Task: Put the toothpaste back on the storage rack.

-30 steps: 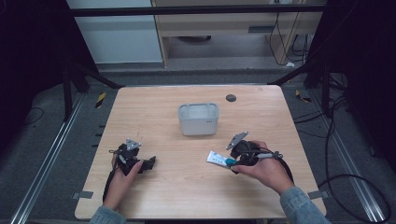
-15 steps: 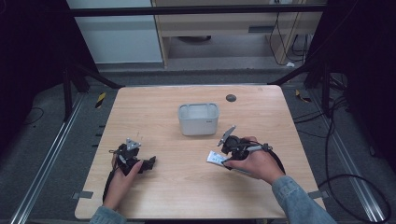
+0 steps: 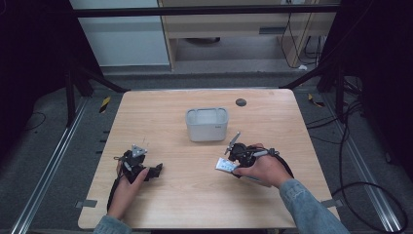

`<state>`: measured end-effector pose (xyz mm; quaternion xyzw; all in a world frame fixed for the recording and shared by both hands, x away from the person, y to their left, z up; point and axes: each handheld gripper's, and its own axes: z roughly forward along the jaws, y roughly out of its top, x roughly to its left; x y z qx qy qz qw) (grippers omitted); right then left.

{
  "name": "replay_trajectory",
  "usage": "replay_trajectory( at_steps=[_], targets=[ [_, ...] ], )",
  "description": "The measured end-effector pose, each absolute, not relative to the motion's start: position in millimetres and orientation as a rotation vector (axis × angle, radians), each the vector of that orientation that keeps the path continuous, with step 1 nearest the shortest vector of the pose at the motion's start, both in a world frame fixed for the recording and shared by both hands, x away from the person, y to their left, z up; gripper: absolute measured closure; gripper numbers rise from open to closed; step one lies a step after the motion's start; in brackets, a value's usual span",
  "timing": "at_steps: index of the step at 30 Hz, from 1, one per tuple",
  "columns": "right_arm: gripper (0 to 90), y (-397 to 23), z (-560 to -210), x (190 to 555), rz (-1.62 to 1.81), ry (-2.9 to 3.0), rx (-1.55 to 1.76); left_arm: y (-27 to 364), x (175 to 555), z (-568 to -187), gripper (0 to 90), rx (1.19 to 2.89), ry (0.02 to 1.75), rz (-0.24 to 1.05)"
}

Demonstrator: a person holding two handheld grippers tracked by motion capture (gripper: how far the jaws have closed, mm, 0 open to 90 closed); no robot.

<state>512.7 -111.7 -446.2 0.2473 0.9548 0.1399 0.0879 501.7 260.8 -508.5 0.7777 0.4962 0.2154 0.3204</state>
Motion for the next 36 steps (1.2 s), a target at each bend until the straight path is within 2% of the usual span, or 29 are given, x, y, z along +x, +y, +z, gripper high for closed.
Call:
replay_trajectory(
  at_steps=[6,7,16,36],
  targets=[
    [43.0,-111,-454,517,0.401,2.866,0.765,261,502,-509,0.0,2.044,1.304,0.566],
    [45.5,-111,-456,519,0.394,2.879,0.766,261,502,-508,0.0,2.044,1.303,0.566],
    [49.4,-109,-461,524,0.348,2.904,0.777,261,502,-508,0.0,2.044,1.302,0.565],
    [54.0,-108,-466,529,0.315,2.941,0.738,261,502,-509,0.0,2.044,1.302,0.565]
  ],
)
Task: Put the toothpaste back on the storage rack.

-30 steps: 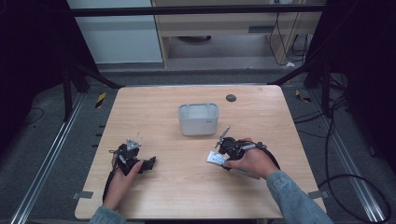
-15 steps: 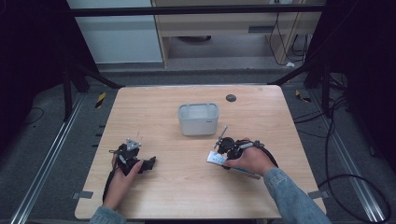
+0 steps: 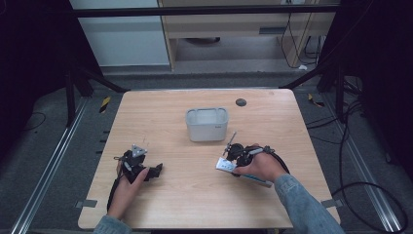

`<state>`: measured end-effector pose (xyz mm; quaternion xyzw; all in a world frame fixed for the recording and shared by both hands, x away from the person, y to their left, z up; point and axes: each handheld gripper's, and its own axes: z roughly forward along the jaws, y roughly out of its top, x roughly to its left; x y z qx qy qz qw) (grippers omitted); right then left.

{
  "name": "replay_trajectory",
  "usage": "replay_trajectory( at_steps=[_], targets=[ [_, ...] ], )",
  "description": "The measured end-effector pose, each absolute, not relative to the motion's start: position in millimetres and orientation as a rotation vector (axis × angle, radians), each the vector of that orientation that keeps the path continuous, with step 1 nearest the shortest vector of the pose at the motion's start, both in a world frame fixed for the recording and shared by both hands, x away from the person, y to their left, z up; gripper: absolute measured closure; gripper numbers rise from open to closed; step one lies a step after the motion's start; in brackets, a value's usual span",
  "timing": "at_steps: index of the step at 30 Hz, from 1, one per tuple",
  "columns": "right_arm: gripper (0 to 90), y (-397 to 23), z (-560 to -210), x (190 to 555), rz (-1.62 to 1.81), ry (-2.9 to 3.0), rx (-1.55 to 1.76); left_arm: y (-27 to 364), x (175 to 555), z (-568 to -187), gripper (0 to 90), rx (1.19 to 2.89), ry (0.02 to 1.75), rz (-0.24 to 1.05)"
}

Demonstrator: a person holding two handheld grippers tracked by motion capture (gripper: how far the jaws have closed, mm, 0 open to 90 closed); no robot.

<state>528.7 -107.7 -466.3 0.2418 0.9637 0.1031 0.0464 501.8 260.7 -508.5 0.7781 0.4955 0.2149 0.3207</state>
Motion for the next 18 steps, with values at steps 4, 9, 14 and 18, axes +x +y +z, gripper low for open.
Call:
replay_trajectory(
  at_steps=[4,9,14,18],
  targets=[
    [55.5,-107.8,-466.6,528.4,0.315,2.940,0.728,260.7,501.8,-508.5,0.0,2.044,1.302,0.565],
    [58.3,-106.7,-466.2,528.0,0.302,2.936,0.725,260.7,501.8,-508.5,0.0,2.044,1.302,0.564],
    [60.8,-107.4,-465.8,528.1,0.300,2.939,0.730,260.7,501.8,-508.5,0.0,2.044,1.302,0.565],
    [64.9,-107.1,-464.9,526.8,0.300,2.931,0.725,260.7,501.7,-508.5,0.0,2.044,1.302,0.565]
  ],
)
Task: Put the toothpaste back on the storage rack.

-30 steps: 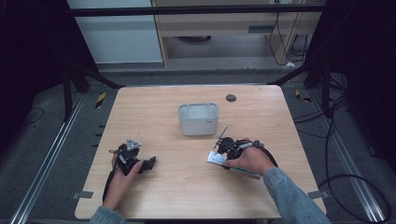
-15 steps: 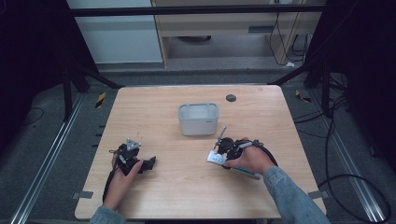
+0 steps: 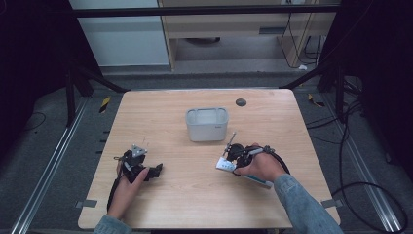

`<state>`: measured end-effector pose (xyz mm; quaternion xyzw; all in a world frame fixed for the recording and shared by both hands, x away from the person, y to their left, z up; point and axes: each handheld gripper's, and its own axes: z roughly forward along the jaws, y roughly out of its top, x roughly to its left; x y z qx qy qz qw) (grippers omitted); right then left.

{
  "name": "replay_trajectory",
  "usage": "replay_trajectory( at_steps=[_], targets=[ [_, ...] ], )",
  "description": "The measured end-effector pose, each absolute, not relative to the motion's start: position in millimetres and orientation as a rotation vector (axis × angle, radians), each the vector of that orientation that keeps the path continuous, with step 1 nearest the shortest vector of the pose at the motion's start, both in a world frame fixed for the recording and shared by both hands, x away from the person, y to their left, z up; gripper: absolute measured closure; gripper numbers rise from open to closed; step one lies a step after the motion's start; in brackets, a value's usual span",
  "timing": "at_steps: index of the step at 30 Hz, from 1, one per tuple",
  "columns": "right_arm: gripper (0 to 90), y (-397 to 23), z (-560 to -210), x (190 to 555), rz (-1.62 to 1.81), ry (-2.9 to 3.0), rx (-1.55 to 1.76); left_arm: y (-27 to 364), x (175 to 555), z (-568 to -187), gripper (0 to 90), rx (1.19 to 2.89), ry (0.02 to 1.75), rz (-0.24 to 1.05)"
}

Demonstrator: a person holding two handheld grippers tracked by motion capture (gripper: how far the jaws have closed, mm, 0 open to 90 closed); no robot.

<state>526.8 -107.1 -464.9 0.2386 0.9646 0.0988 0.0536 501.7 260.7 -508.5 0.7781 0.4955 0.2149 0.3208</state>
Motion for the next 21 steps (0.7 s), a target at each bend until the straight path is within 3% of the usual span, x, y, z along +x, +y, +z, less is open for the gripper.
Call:
replay_trajectory(
  at_steps=[7,21],
  targets=[
    [74.0,-109,-460,526,0.333,2.915,0.745,261,502,-509,0.0,2.045,1.302,0.564],
    [78.7,-126,-451,527,0.489,2.877,0.893,261,502,-508,0.0,2.046,1.300,0.564]
  ],
)
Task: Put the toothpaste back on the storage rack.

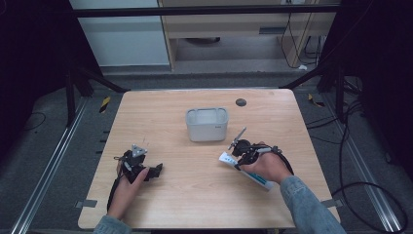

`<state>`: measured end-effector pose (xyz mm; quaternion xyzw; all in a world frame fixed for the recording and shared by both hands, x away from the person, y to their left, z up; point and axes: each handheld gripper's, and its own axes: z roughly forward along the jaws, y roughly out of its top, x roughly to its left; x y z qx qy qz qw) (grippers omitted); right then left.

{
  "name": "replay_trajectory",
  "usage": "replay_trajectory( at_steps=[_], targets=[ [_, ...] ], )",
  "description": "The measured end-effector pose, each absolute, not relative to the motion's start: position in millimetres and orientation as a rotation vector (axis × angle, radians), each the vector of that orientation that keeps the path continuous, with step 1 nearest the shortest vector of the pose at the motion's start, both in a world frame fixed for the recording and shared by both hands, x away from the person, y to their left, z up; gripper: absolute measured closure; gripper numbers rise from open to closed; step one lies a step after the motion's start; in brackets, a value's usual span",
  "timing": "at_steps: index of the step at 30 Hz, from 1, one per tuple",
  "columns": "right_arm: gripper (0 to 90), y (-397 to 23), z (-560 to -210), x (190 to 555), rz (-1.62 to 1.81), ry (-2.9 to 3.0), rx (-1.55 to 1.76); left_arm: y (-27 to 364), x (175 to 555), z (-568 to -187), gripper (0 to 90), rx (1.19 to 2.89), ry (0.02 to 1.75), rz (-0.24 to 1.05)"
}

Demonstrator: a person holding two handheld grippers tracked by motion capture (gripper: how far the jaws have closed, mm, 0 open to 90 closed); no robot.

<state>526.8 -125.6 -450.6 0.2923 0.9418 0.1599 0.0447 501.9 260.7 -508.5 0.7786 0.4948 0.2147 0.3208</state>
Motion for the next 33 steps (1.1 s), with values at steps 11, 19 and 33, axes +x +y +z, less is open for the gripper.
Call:
replay_trajectory(
  at_steps=[11,19,33],
  targets=[
    [78.9,-138,-415,532,0.582,2.784,0.922,261,502,-509,0.0,2.046,1.300,0.565],
    [78.8,-146,-396,535,0.638,2.731,0.946,261,502,-508,0.0,2.046,1.299,0.564],
    [78.9,-149,-359,538,0.802,2.596,0.977,261,502,-508,0.0,2.048,1.299,0.564]
  ],
)
